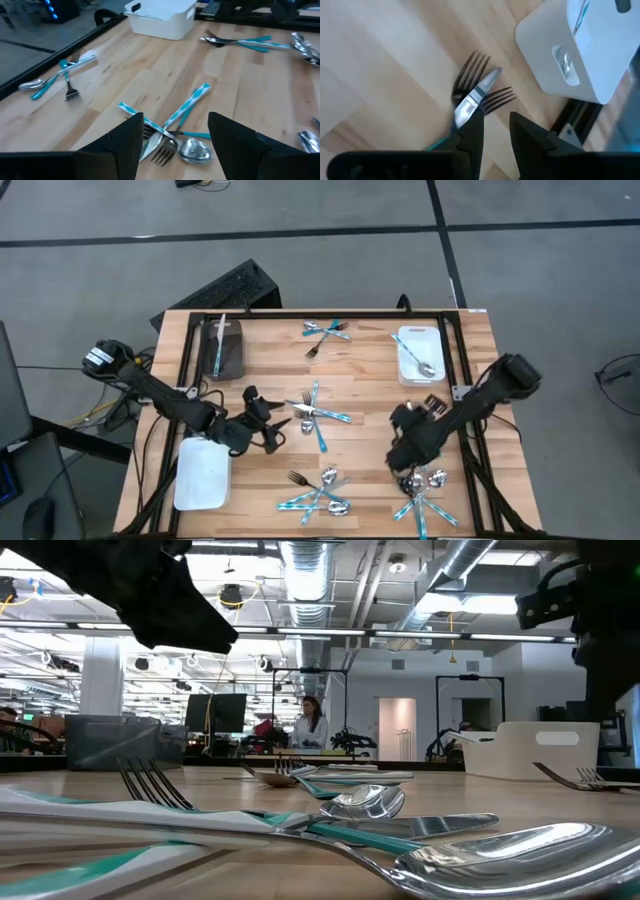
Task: Sort silverware by color (type)
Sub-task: Put the blue fork into the left white bin
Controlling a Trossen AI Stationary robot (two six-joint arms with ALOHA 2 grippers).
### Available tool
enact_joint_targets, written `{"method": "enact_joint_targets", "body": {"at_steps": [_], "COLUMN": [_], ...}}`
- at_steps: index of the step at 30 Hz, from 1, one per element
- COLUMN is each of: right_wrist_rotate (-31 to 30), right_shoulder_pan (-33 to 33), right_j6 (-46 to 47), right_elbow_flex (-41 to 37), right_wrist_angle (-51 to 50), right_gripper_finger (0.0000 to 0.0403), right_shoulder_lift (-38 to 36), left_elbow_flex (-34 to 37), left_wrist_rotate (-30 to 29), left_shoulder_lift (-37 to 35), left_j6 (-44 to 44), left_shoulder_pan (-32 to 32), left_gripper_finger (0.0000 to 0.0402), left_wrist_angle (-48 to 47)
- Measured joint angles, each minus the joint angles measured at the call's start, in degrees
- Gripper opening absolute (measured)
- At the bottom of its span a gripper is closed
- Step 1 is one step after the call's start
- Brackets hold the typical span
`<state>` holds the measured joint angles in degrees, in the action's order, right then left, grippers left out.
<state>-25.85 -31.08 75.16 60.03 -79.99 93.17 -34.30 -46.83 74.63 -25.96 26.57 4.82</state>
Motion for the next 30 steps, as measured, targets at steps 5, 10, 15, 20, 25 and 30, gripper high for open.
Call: {"method": "enact_joint_targets", "body": {"at_steps": [5, 10, 15, 20, 25, 30], "right_wrist_rotate": [4.44, 7.81, 7.69, 6.03, 5.95, 6.47], "right_shoulder_pan": [5.89, 9.85, 12.49, 15.23, 17.67, 19.2], "right_j6": [0.45, 2.68, 4.35, 2.81, 0.84, -4.09], "right_elbow_flex": [-15.18, -26.99, -31.71, -33.3, -33.66, -33.66], "right_wrist_angle": [15.5, 27.95, 27.43, 28.85, 29.51, 35.17], "right_gripper_finger": [0.0118, 0.012, 0.0133, 0.0152, 0.0173, 0.0179], "right_shoulder_lift": [-13.59, -26.15, -31.2, -30.87, -28.67, -26.84], "left_elbow_flex": [-0.02, -0.02, -0.02, -0.02, -0.02, -0.02], "left_wrist_rotate": [0.31, 0.07, -0.07, -0.48, -0.53, -0.53], "left_shoulder_lift": [0.0, 0.0, 0.01, 0.07, 0.09, 0.09], "left_j6": [0.0, 0.2, 0.2, 0.17, 0.17, 0.15], "left_shoulder_pan": [-0.88, -0.88, -0.88, -1.06, -1.1, -1.12], "left_gripper_finger": [0.021, 0.021, 0.021, 0.021, 0.021, 0.021], "left_wrist_angle": [-1.56, -2.88, -2.98, -2.93, -2.93, -2.91]}}
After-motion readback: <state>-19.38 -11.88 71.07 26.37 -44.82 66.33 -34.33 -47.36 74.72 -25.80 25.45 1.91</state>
